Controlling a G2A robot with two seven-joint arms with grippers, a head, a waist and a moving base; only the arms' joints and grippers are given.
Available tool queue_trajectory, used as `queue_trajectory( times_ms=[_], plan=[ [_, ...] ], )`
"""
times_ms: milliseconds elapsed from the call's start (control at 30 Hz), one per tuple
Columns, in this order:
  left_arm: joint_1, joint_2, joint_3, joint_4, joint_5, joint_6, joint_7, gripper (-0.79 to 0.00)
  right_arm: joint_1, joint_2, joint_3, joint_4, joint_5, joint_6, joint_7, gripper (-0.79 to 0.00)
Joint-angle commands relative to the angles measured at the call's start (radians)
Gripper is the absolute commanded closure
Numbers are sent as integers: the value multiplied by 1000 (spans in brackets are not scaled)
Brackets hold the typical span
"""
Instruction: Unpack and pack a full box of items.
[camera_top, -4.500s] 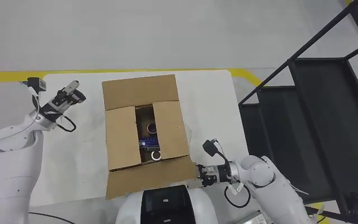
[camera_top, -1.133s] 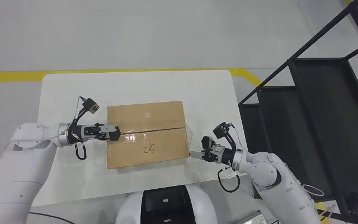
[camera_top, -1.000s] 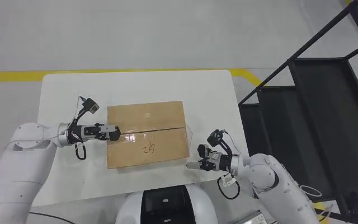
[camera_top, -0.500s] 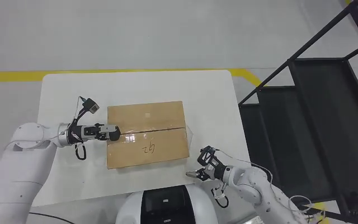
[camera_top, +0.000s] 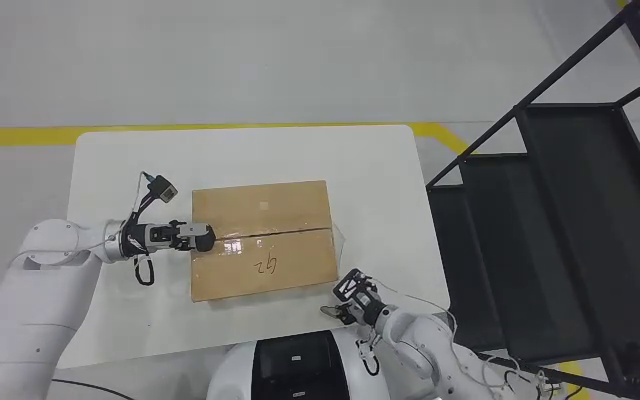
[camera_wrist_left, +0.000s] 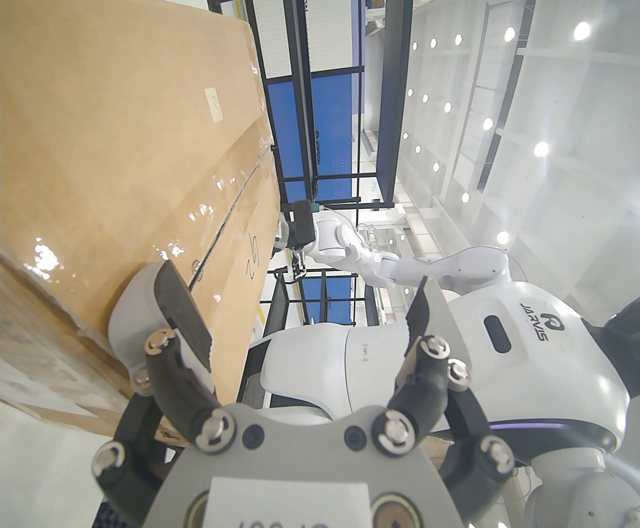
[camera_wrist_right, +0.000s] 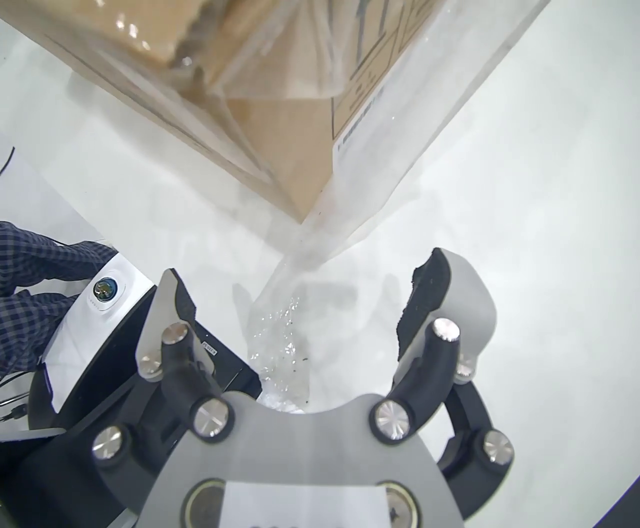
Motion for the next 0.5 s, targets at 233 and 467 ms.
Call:
queue_trajectory(
  times_ms=[233, 467],
  plan=[
    [0, 0, 0, 0, 0, 0, 0, -785, 75, -22, -59, 56, 23, 45, 64, -15],
    [0, 0, 0, 0, 0, 0, 0, -785, 58, -18, -19, 53, 28, 73, 66, 0]
  ],
)
